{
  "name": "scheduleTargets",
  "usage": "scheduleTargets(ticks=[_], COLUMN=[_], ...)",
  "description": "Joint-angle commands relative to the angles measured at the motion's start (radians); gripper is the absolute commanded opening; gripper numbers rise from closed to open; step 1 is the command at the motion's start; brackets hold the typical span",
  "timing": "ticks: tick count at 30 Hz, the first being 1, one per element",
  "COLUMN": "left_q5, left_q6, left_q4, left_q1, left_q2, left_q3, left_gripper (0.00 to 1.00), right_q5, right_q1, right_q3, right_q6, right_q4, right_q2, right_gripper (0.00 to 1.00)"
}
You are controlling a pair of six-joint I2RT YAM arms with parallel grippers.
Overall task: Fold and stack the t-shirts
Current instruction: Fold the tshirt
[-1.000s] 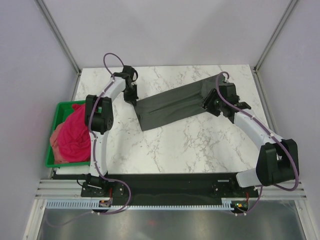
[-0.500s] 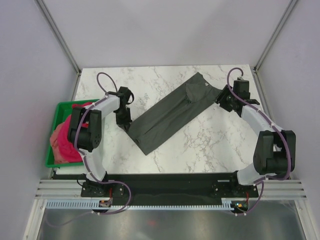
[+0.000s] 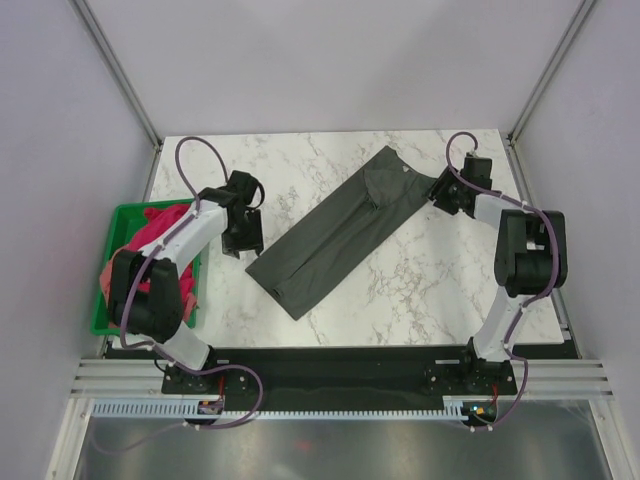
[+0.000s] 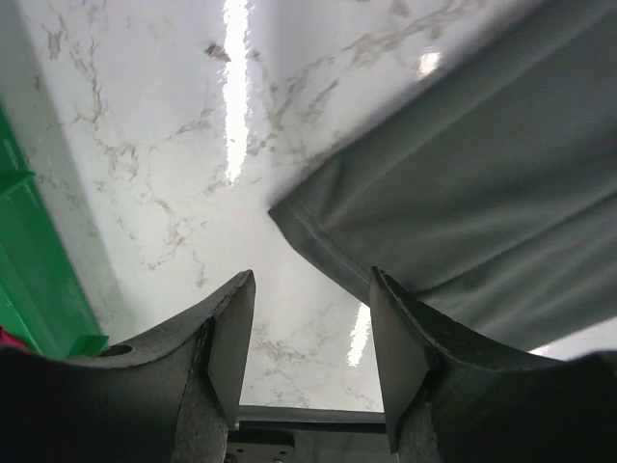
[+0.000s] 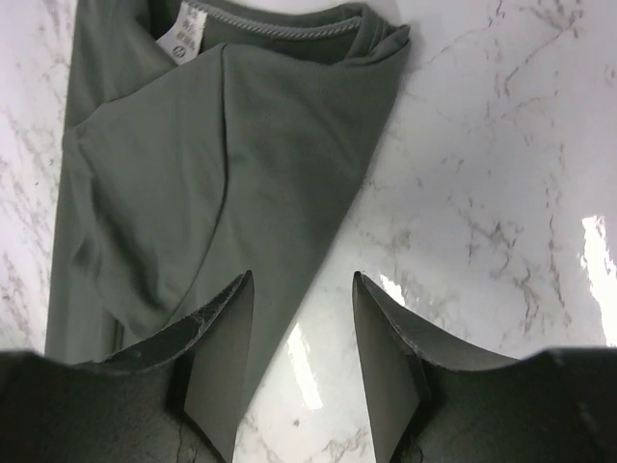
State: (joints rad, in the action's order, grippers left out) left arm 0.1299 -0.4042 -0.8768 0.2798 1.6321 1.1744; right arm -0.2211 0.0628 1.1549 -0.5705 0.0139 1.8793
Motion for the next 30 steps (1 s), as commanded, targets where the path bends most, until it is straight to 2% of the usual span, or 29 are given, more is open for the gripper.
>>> scheduleTargets(ticks=[1,5,6,8,12,14,15,18,19,21,23,26,27,28,30], left_q5=[-0.047,-0.125,-0.194,-0.263,-0.369,-0.410,-0.421,-0.434,-0.428,-0.447,-0.470,-0.475,-0.470,-0.454,-0.426], left_q6=[0.024,0.030,0.027,0.021,-0.021,-0.025,-0.025,-0.009,0.004,0.007,-0.004,-0.001,0.001,0.008,0.033], left_q4=[0.045,0.058,0.071,0.157,0.211,0.216,0.220,0.245,0.245,0.243,0.243,0.237,0.237,0.234,0.228], left_q1=[0.027,0.027,0.027,0.027,0.027,0.027,0.027,0.027,0.027,0.025,0.025,0.025,0.025,0.025,0.025], left_q2=[-0.087,-0.126,-0.133,-0.147,-0.138,-0.130,-0.130,-0.118,-0.107,-0.075,-0.048,0.015,0.032,0.050,0.108], left_q3=[0.067,0.093,0.085,0.055,0.014,0.019,0.024,0.004,0.004,-0.005,-0.010,0.007,0.010,0.017,0.044], left_gripper=[0.59,0.59,0.59,0.59,0.57,0.56,0.55,0.54,0.54,0.54,0.55,0.57,0.58,0.59,0.61], right_q5=[-0.009,0.003,0.020,0.045,0.071,0.077,0.078,0.075,0.071,0.036,0.009,-0.040,-0.047,-0.055,-0.072], right_q1=[0.017,0.019,0.019,0.019,0.020,0.026,0.031,0.051,0.055,0.065,0.071,0.083,0.084,0.088,0.086], right_q3=[0.092,0.163,0.181,0.206,0.276,0.347,0.370,0.469,0.538,0.623,0.777,0.997,1.038,1.066,1.004], right_q6=[0.038,0.050,0.057,0.072,0.086,0.107,0.118,0.164,0.175,0.208,0.227,0.225,0.215,0.181,0.132], right_q4=[-0.081,-0.045,-0.042,-0.023,0.013,0.047,0.058,0.089,0.109,0.132,0.181,0.285,0.317,0.360,0.363], right_q2=[0.073,0.165,0.176,0.199,0.282,0.320,0.355,0.418,0.438,0.504,0.581,0.667,0.672,0.664,0.568], right_gripper=[0.54,0.53,0.52,0.52,0.49,0.37,0.22,0.03,0.00,0.00,0.02,0.26,0.31,0.35,0.43])
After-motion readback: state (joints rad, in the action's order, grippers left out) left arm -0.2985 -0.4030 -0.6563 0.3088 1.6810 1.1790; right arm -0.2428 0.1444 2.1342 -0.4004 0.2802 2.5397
